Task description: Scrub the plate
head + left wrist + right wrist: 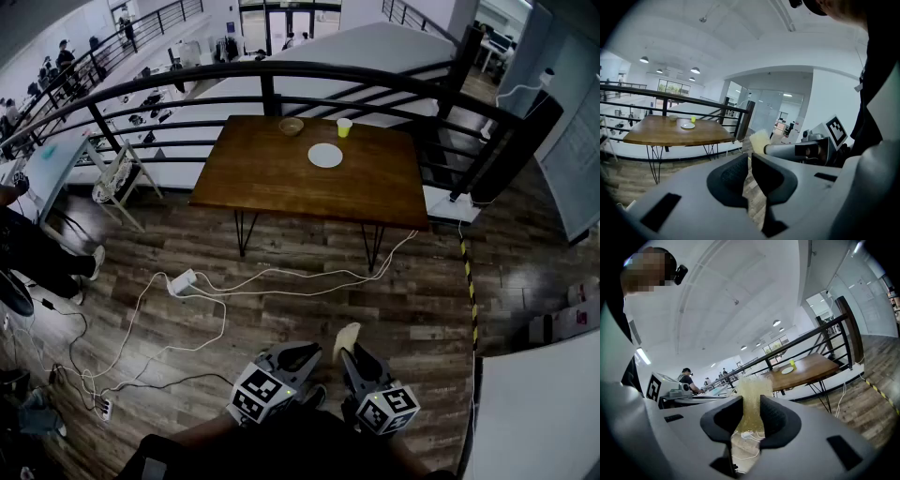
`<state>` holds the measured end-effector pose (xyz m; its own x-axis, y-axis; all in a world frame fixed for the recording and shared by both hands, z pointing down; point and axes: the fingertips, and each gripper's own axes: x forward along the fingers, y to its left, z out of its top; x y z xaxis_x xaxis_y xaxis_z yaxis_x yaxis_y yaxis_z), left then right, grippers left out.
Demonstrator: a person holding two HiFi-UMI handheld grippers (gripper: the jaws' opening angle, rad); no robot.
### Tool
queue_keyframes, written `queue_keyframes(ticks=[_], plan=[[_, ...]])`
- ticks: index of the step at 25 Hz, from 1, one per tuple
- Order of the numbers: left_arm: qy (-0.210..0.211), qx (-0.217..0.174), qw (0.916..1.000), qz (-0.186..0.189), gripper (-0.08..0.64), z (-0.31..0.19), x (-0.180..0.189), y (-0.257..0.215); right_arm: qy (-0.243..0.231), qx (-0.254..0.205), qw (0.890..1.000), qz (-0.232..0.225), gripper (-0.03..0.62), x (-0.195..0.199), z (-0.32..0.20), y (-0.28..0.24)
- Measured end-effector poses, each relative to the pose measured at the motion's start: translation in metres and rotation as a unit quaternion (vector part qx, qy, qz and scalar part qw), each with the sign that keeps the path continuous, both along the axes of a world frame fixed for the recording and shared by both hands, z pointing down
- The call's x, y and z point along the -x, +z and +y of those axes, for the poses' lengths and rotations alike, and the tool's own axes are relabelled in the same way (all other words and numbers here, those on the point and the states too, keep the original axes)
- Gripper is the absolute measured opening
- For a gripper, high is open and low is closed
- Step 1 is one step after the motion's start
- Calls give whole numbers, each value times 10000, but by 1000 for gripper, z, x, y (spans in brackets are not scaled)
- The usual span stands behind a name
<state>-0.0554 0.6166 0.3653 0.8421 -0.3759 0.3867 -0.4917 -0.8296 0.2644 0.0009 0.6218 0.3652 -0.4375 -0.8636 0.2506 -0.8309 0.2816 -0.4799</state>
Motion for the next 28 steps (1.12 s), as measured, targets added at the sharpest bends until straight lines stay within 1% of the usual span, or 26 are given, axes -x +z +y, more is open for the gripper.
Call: queue_keyframes(ticks=[3, 9, 11, 14, 16, 22, 26, 28], plan=[[-99, -42, 9999, -50, 37, 10, -4, -7, -58, -258, 9996, 138, 126, -7, 13, -15], [-184, -348, 9992, -74, 37, 26, -10, -28, -21, -366, 9993, 48, 126, -16, 30, -33], [-261, -332, 9991, -63, 37, 25, -5, -30, -56, -337, 9994, 24, 126, -16, 29, -30], [-522, -283, 9982, -57, 37, 22, 7, -29, -142, -345, 9993, 47, 126, -14, 29, -31], [-631, -289, 9976, -54, 37, 23, 7, -29, -197, -361, 9991, 93, 126, -16, 31, -33], [-592, -276, 9978, -85, 37, 40, -5, -25, -328, -226, 9992, 99, 126, -20, 41, -23], [-651, -185, 9977, -74, 37, 32, -9, -21, -487, -222, 9985, 147, 126, -26, 32, -19], [-710, -146, 9973, -133, 37, 28, -9, -16, -479, -223, 9984, 195, 126, -28, 28, -16]])
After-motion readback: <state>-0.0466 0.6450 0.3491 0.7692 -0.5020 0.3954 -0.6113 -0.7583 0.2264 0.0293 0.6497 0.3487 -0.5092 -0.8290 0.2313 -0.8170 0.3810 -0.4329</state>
